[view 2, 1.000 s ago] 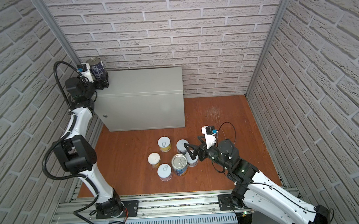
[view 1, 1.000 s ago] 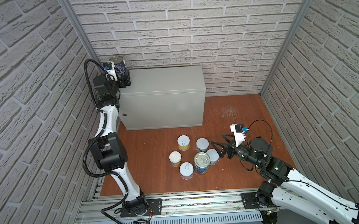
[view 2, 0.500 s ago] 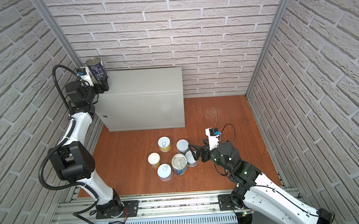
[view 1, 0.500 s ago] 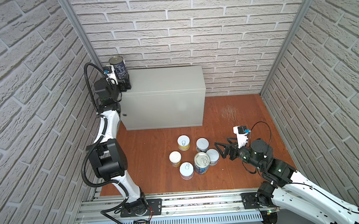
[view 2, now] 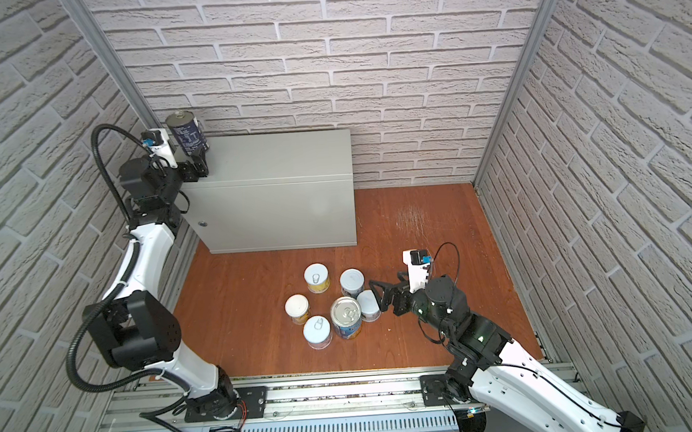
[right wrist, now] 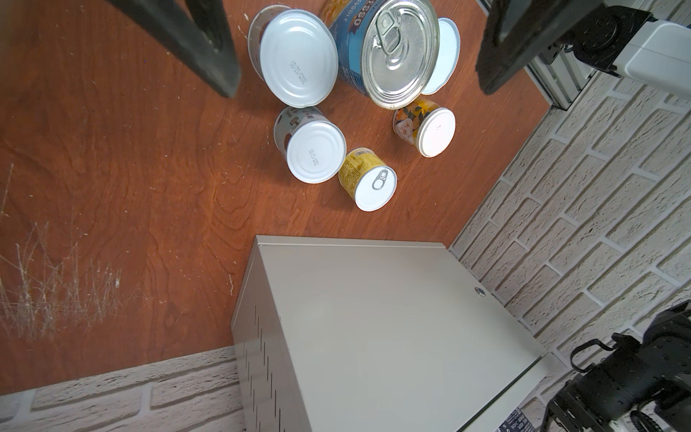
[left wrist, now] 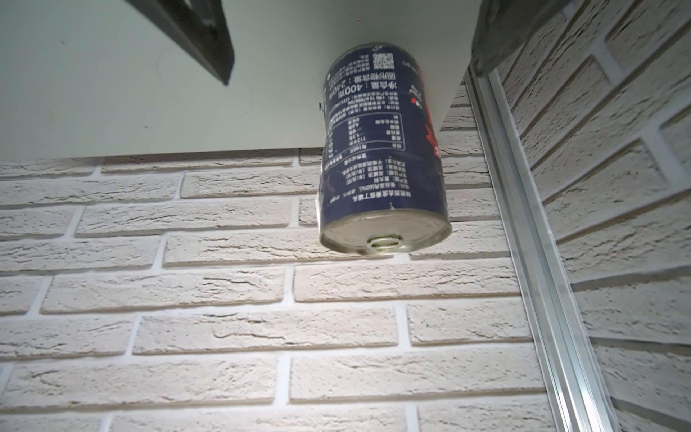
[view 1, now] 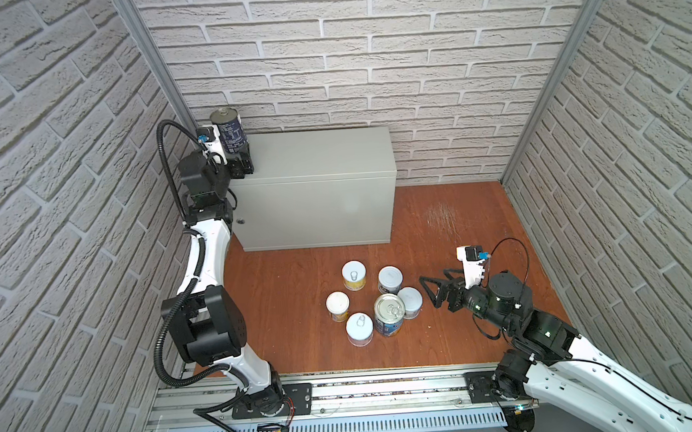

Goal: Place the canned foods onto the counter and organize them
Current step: 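Open the left gripper and pull it back down from the cabinet, then move the right gripper over the second dark blue can in the cluster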

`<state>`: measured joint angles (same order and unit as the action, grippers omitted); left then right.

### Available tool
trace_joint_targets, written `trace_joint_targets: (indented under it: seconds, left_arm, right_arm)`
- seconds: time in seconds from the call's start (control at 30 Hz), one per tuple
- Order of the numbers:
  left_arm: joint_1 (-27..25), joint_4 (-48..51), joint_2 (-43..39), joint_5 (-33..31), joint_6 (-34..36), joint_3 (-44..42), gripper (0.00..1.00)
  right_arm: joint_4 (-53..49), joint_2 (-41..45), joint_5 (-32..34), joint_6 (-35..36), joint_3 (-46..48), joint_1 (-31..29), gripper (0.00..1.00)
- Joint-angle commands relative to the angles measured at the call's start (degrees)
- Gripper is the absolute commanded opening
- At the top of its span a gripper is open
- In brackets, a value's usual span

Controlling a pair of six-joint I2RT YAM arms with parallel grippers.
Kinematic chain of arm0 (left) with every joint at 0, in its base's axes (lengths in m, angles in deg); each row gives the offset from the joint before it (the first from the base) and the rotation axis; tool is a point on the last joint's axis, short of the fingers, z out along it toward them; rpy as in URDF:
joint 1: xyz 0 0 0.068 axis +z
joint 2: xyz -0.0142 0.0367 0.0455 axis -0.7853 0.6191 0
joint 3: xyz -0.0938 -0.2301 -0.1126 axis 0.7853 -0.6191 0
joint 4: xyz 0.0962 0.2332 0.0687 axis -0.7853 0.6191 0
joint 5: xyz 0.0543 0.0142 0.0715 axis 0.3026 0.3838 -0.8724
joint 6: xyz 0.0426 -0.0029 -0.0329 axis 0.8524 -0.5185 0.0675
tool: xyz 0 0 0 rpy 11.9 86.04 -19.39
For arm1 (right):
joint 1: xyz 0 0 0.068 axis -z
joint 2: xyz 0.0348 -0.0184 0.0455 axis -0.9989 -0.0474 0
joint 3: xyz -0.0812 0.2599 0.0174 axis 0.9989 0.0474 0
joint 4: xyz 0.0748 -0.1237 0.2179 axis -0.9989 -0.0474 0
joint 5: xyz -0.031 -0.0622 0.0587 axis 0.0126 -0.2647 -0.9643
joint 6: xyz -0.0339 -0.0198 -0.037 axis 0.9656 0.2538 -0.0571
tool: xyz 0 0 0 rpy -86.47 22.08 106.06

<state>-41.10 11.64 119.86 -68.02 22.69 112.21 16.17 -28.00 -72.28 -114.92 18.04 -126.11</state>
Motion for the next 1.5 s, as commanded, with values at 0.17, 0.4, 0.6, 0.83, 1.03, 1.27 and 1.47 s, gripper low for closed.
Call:
trace_joint_targets:
  seconds: [0.17,0.4,0.6,0.83,1.03,1.27,1.47]
  left_arm:
    - [-3.28,2.26,-7.39,-6.77,2.38,-5.51,0.98]
    - [-7.30,8.36,-16.80,-13.99,2.37,-10.98,0.98]
    - [-12.84,14.67,-29.89,-21.86,0.74,-18.92,0.98]
    - [-17.82,34.31,-42.61,-23.71,-3.12,-21.45,0.98]
    - [-18.48,48.69,-55.00,-22.35,-5.80,-23.09,0.98]
    - [-18.45,60.52,-61.75,-14.49,-10.06,-26.48,0.98]
    - [-18.48,59.18,-68.50,-9.12,-15.39,-34.70,0.98]
  right_arm:
    - [-5.54,1.76,3.23,-1.79,-1.07,-0.10,1.00]
    - [-7.85,1.38,2.62,-1.14,-3.10,0.00,1.00]
    - [-12.40,-2.83,1.57,1.74,-8.74,-0.04,1.00]
    - [-11.33,-10.78,-5.01,4.73,-12.38,-0.02,0.99]
    - [-6.92,-16.40,-7.41,5.66,-13.39,-0.66,1.00]
    - [-1.15,-28.33,-3.46,3.58,-15.87,-7.99,1.00]
    - [-5.40,-40.16,4.87,3.34,-24.89,-16.72,0.99]
